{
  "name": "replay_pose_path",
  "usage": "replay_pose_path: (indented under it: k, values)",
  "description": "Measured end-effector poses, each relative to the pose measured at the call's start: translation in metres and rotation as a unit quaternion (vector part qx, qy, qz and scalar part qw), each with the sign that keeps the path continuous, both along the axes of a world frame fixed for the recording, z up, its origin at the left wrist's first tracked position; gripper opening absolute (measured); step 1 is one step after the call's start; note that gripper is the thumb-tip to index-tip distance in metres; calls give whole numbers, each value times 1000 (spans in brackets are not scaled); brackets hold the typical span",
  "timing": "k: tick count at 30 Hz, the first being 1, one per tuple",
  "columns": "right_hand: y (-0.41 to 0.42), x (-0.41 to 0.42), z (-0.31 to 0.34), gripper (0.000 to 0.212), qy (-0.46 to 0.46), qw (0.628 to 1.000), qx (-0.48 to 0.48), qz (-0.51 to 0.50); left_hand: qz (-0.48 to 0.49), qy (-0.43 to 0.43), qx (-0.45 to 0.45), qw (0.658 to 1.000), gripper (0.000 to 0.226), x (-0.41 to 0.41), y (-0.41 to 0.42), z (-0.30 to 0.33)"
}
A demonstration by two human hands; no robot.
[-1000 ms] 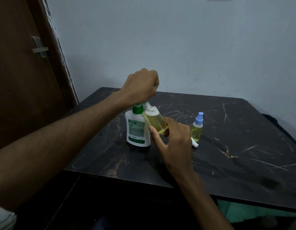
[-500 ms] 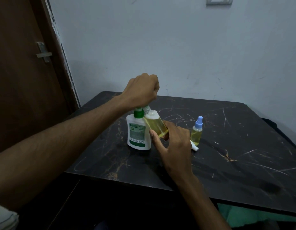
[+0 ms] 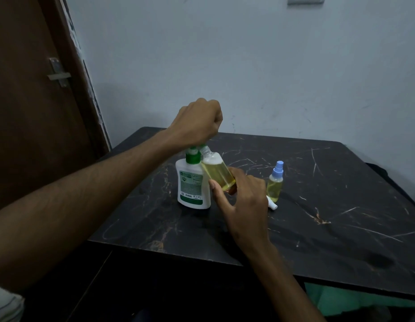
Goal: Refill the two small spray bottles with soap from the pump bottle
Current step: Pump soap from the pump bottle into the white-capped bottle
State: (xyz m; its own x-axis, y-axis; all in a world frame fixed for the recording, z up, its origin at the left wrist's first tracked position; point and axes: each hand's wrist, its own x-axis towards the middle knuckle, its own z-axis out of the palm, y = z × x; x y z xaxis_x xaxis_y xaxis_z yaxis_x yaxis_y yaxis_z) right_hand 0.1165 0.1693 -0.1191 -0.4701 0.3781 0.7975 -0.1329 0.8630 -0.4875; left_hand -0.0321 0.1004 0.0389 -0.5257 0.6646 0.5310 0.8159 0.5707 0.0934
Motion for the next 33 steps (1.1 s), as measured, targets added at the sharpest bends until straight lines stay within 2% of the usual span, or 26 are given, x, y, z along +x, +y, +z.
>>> replay_pose_path:
  k: [6,12,19,26,33]
  values:
    - [1,-2,-3,50,-18,1000,-3,2,2,-9,-3,1000,33,1,-1,-5]
    - [0,3,-1,45,-21,999,-22,14,17,-26,21,999,25,3,-1,7]
    - [4,4,6,14,-28,995,-81,42,44,-53,55,996,21,0,-4,10]
    - [9,0,9,17,-71,989,-104,72,57,-73,79,993,21,3,-7,13]
    - [19,9,11,25,-177,972,-129,90,47,-87,105,990,27,4,-6,14]
